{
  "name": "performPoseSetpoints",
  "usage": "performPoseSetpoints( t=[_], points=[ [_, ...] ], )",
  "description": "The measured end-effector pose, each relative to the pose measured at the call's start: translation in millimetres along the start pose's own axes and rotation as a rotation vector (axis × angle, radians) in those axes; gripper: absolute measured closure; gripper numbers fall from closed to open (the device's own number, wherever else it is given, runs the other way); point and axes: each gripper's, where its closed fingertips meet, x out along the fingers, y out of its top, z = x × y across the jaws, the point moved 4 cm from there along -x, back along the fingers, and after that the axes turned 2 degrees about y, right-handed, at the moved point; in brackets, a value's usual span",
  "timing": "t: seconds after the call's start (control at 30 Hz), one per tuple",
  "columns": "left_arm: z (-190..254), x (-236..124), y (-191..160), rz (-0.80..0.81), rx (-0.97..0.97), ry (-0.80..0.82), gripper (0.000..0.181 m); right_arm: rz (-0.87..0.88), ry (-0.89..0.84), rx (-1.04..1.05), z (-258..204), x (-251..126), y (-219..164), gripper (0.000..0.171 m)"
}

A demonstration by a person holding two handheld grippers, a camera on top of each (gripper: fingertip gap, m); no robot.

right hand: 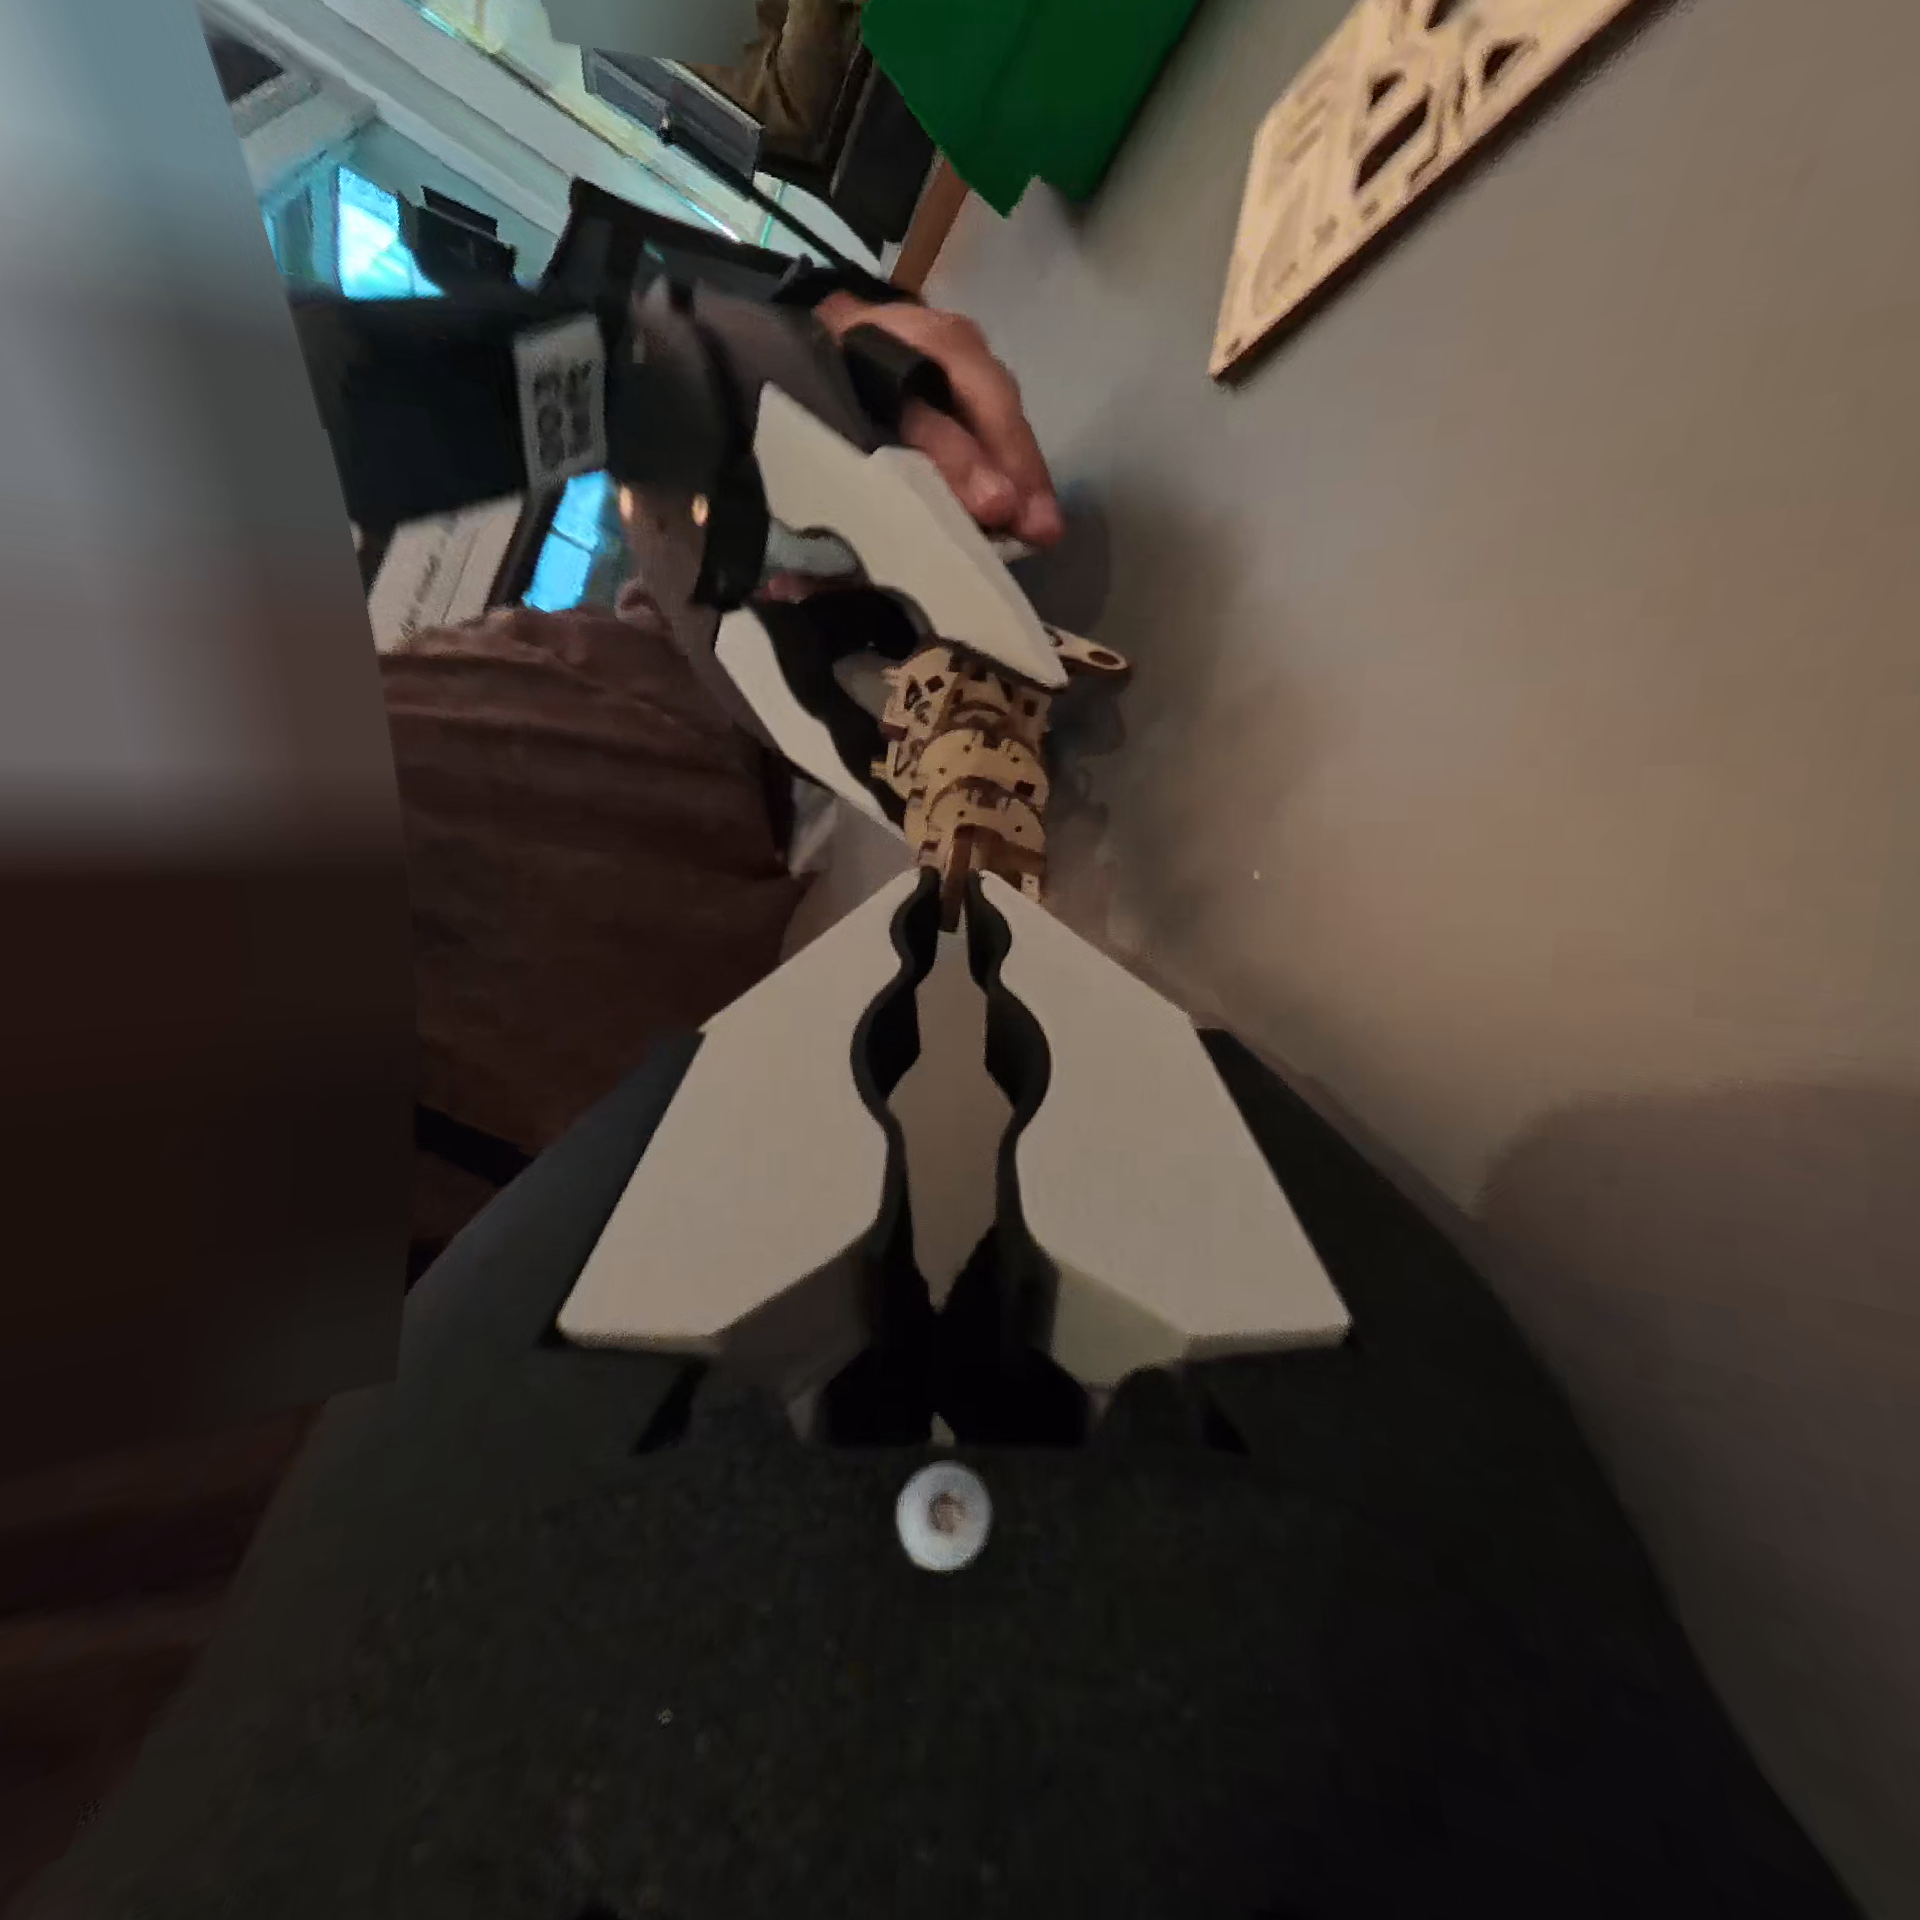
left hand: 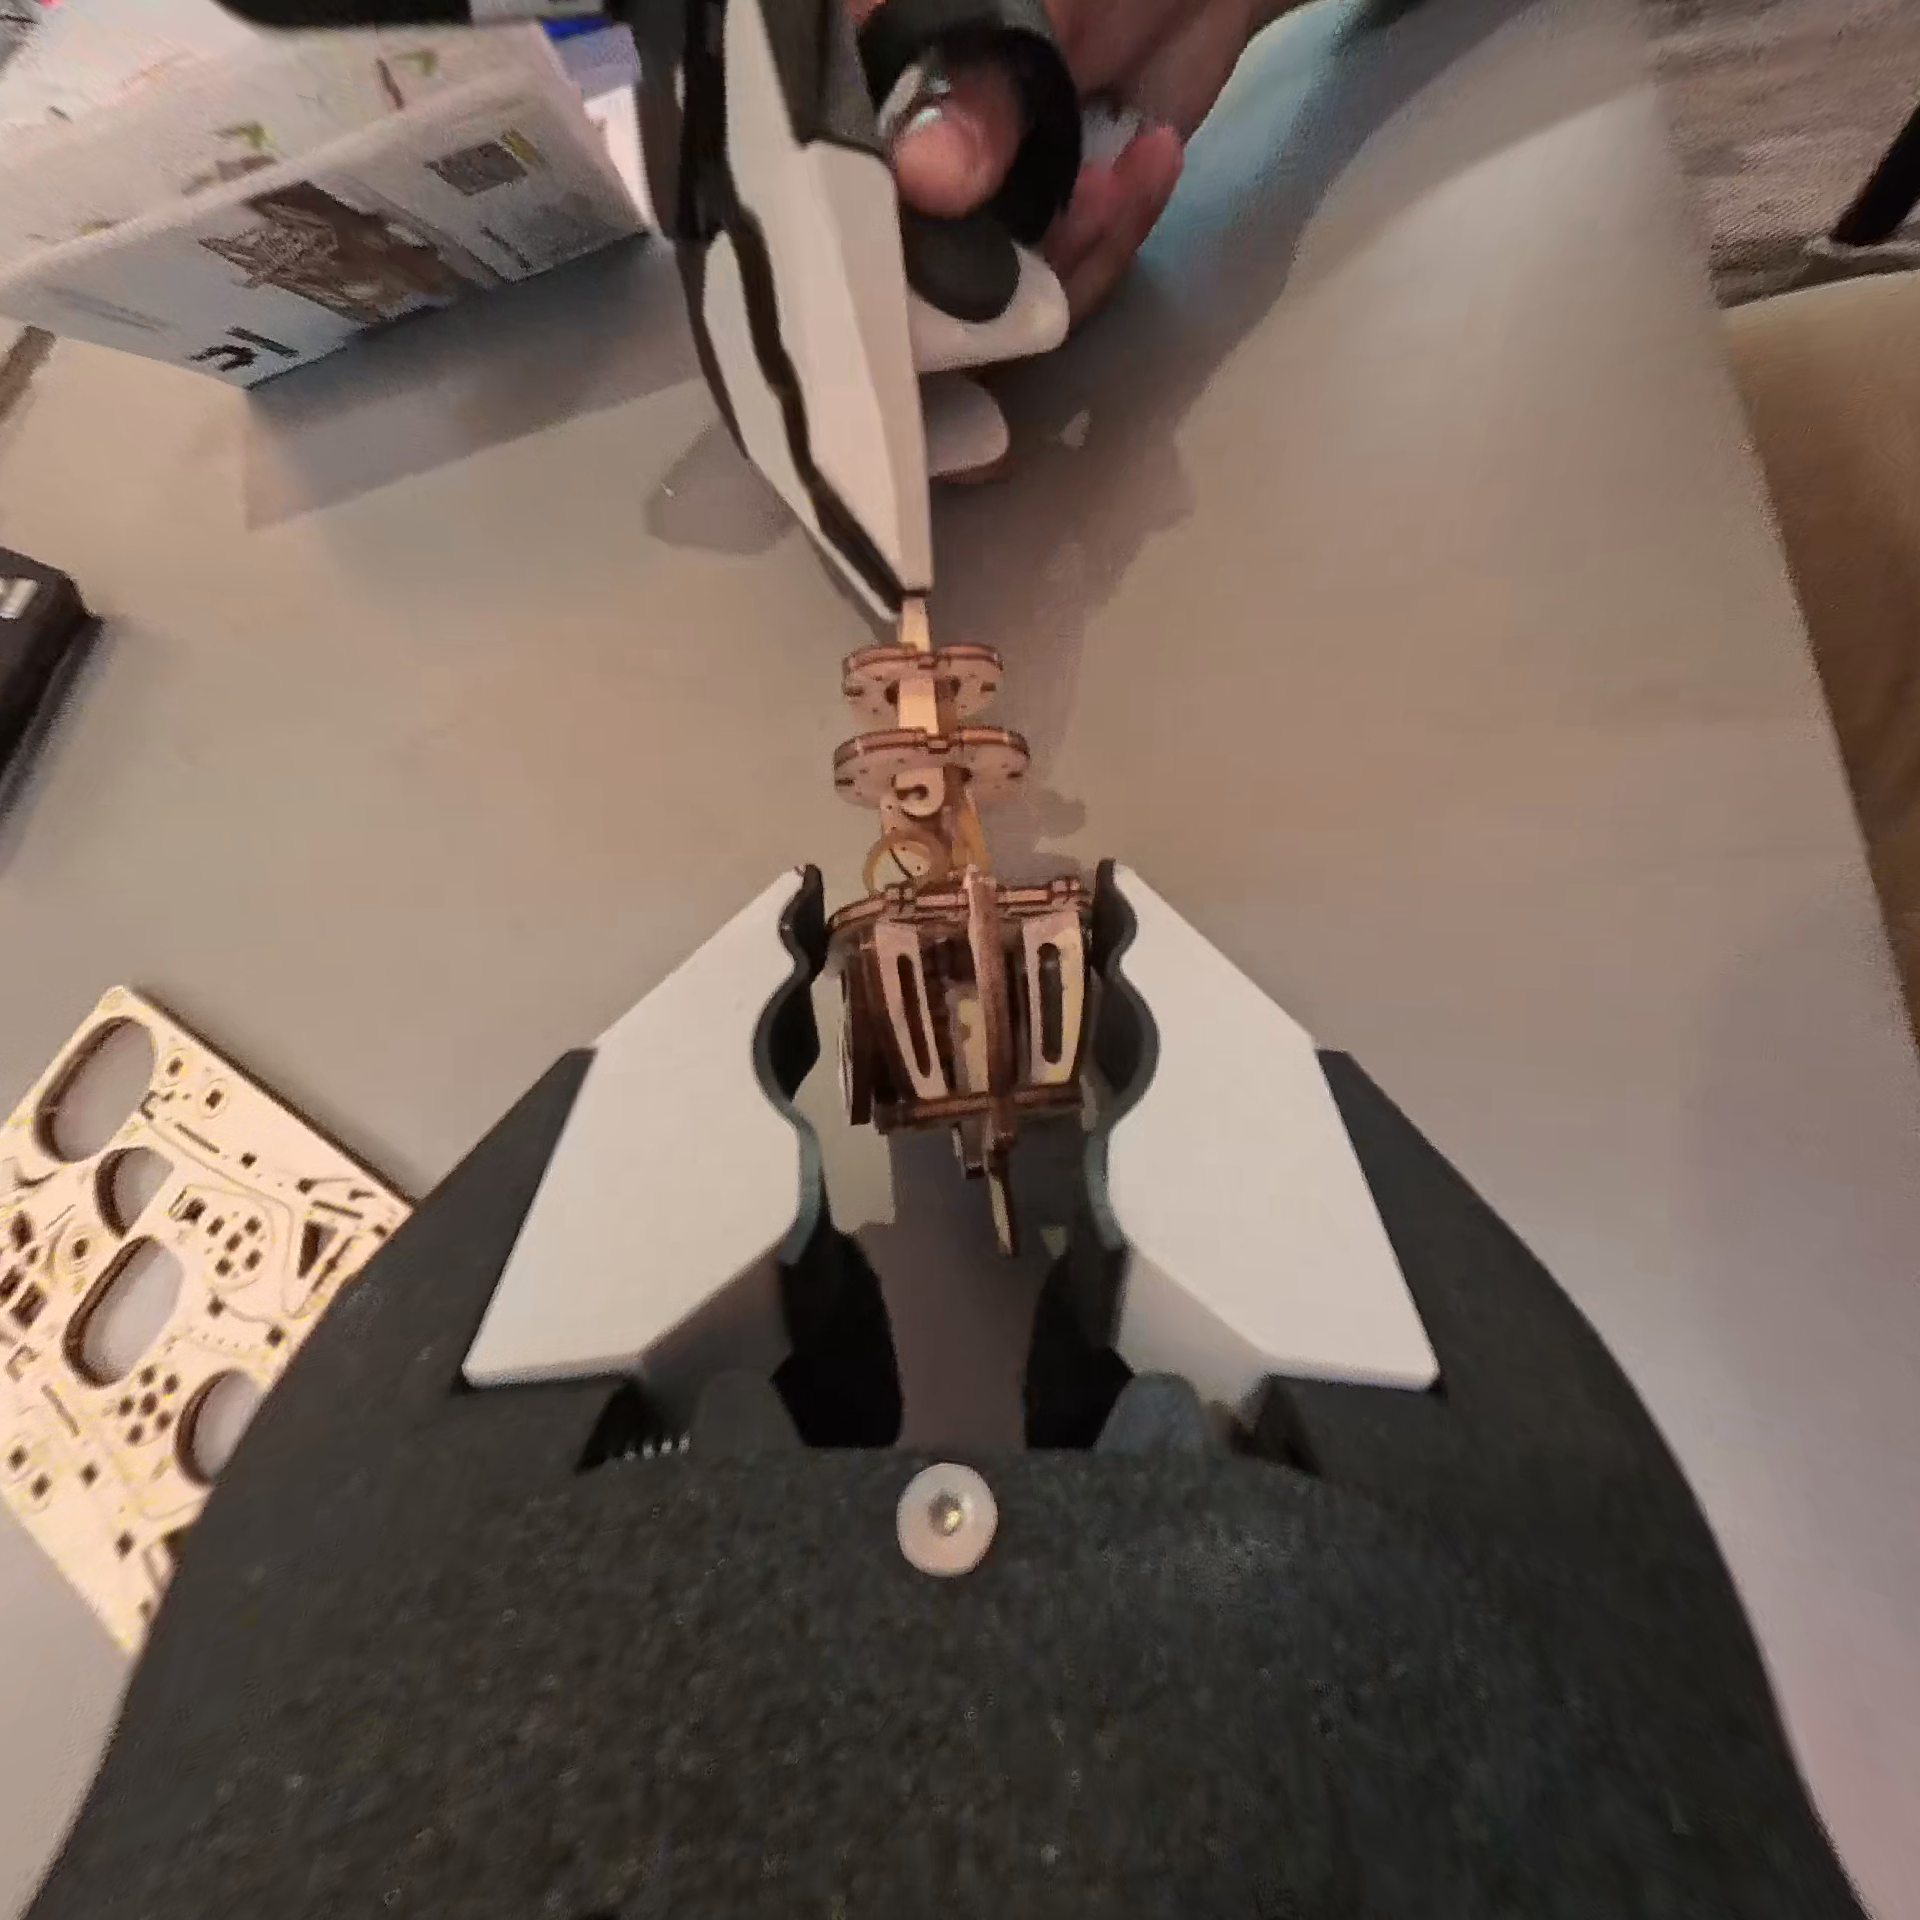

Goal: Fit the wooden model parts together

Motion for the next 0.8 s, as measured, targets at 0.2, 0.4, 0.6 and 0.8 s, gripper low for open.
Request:
performPoseSetpoints(
  t=[0.2,0.4,0.6,0.8],
  points=[
    [-11,3,8,0.045,-0.107,-0.241,0.132,-0.045,-0.172,-0.382,-3,0,-3,0.168],
    [-16,6,5,0.081,-0.146,-0.308,0.133,-0.068,-0.245,-0.515,-8,-2,-4,0.169],
    [-15,3,4,0.085,-0.149,-0.316,0.133,-0.095,-0.239,-0.444,-12,2,-3,0.169],
    [-11,3,4,0.079,-0.145,-0.328,0.132,-0.107,-0.154,-0.361,-3,4,-6,0.169]
  ],
)
